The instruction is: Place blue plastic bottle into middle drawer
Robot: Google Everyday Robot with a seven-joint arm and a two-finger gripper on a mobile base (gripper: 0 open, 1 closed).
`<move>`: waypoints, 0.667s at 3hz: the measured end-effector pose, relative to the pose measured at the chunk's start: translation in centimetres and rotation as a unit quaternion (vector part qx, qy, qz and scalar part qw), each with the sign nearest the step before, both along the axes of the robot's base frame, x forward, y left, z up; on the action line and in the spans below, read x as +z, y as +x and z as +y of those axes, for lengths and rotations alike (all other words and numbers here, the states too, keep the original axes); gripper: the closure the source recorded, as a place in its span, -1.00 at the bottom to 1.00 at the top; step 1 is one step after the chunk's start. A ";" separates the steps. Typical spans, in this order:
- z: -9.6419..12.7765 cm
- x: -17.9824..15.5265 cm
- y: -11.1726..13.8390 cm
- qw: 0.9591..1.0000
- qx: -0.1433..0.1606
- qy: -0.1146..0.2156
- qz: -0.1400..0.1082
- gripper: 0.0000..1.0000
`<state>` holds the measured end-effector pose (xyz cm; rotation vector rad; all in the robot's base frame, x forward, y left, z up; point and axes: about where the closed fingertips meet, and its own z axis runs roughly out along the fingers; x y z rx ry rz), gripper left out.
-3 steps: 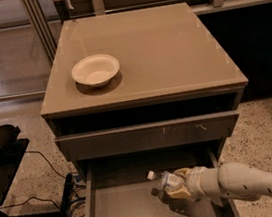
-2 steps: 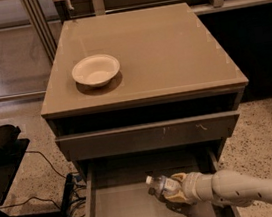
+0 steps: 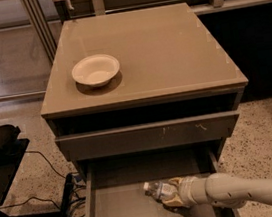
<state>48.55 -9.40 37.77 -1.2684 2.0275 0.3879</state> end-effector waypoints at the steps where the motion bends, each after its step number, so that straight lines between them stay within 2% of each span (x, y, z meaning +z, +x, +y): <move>1: 0.0 0.0 0.0 1.000 0.000 0.000 0.000 0.19; 2: 0.0 0.0 0.0 1.000 0.000 0.000 0.000 -0.26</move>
Offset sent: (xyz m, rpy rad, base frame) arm 0.0000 0.0000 0.0000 0.0000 0.0000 0.0000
